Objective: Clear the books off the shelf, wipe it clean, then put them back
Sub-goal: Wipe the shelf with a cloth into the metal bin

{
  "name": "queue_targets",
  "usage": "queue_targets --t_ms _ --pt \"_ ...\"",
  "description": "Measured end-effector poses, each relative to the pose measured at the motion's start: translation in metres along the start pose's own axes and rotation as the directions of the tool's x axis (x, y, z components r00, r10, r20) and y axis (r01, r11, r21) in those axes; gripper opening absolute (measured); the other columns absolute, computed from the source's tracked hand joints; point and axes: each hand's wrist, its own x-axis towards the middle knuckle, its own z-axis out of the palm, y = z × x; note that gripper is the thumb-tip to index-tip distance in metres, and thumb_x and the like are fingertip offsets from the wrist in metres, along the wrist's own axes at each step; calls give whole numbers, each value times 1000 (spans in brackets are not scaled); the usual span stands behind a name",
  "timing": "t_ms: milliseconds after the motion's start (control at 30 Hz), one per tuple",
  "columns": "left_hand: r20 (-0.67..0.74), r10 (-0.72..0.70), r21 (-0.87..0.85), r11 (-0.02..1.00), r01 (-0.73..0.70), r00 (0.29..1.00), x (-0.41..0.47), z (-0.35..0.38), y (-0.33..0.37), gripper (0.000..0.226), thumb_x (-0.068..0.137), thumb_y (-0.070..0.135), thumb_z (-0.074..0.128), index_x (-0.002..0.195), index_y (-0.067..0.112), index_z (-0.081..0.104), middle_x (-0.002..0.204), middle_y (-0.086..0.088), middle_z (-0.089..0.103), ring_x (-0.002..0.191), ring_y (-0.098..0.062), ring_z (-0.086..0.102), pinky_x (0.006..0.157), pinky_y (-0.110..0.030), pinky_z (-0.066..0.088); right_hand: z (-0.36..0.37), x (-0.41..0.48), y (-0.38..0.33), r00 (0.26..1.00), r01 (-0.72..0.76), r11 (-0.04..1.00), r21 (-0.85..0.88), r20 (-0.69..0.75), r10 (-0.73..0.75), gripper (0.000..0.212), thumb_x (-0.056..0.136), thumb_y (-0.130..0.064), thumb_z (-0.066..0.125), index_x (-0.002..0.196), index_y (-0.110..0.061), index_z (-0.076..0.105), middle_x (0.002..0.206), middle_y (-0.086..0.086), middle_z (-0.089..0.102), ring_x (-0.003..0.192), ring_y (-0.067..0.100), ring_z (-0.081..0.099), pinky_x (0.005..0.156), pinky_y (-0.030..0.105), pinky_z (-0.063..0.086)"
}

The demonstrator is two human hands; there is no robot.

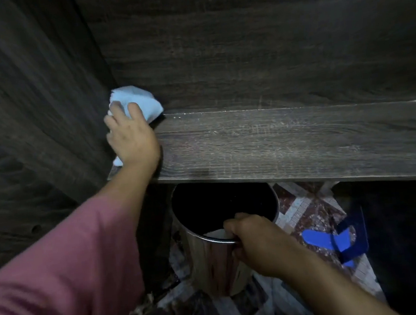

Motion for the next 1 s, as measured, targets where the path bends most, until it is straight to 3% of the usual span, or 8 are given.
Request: queue_targets --t_ms 133,333,433,533,667,767,900,1000 --pt "180 185 340 910 -238 966 24 18 -7 37 94 21 47 128 6 48 131 -15 43 116 -30 43 88 -40 40 2 0 11 1000 -18 1000 -10 11 18 30 78 -7 55 70 -26 34 94 5 54 89 30 59 72 33 44" --pt "287 156 141 969 -202 945 33 25 -2 36 94 5 48 126 -11 45 131 -30 43 117 -44 48 88 -50 46 7 -2 16 1000 -19 999 -45 18 20 24 80 -8 53 78 -27 40 97 4 56 90 29 60 70 30 39" --pt "337 88 27 994 -103 938 26 26 7 57 95 22 49 136 -11 28 142 -30 32 127 -45 39 101 -54 36 7 -3 17 999 -41 999 -4 32 42 21 78 -7 55 79 -26 45 97 4 56 92 29 60 73 32 43" --pt "332 19 -66 998 3 943 23 27 16 64 90 37 50 136 -5 31 143 -23 35 131 -40 36 108 -51 29 5 -5 15 997 -61 998 18 58 59 19 79 -9 56 79 -26 48 98 3 56 95 29 59 74 31 43" --pt "384 -142 -125 971 204 912 40 26 23 77 86 47 53 142 -1 31 144 -20 39 133 -38 36 110 -48 27 0 -10 15 994 -64 995 77 99 56 34 81 -10 58 66 -36 43 83 -12 42 87 20 56 62 18 31" --pt "401 -141 -111 973 201 905 46 30 18 78 84 47 57 143 3 32 143 -21 39 132 -38 34 110 -47 27 -4 -13 17 986 -105 987 120 141 88 54 81 -8 61 65 -57 43 78 -16 38 87 17 55 56 13 28" --pt "402 -65 -197 968 156 913 43 44 0 59 76 46 53 126 14 49 128 -23 51 122 -43 43 105 -47 33 -10 -19 17 983 -122 980 159 155 97 78 83 -7 62 63 -78 37 77 -22 38 71 -5 43 56 7 28" --pt "370 43 -347 933 96 928 36 44 -4 27 77 44 50 93 22 50 111 -17 60 110 -40 52 93 -42 39 -10 -21 16 981 -134 980 149 161 110 58 85 -9 61 59 -59 48 78 -20 39 70 -3 41 55 8 30"
